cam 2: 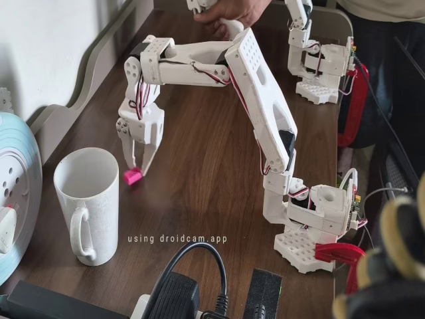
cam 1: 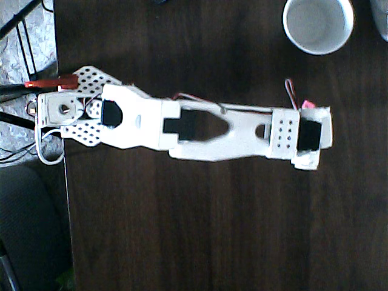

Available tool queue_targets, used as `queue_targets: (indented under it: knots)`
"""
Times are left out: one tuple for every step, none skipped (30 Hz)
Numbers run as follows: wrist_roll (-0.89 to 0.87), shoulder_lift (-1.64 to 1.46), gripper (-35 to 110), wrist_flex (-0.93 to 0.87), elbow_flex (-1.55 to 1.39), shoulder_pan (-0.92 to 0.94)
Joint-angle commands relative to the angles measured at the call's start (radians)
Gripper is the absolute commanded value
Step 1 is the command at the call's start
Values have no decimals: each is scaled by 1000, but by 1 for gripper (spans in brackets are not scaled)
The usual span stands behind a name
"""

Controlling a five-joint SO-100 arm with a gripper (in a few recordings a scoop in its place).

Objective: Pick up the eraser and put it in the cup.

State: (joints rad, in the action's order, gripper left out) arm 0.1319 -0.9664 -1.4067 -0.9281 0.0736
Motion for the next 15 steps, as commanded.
queue_targets:
  knots:
    - [23, -44, 0, -81, 48, 9]
    - [25, -52, 0, -86, 51, 8]
    - [28, -58, 0, -100, 63, 6]
    - [29, -64, 0, -115, 78, 2]
    - [31, -80, 0, -130, 94, -3]
    - [31, -97, 0, -146, 112, -11]
    - [32, -114, 0, -161, 129, -17]
    - [32, -130, 0, -179, 150, -26]
    - [32, -146, 0, -196, 172, -32]
    - [31, -155, 0, -207, 189, -38]
    - [31, -163, 0, -230, 221, -44]
    - [32, -170, 0, -250, 249, -49]
    - [38, -195, 0, -253, 255, -55]
    - [46, -219, 0, -253, 255, -63]
    - [55, -252, 0, -253, 258, -77]
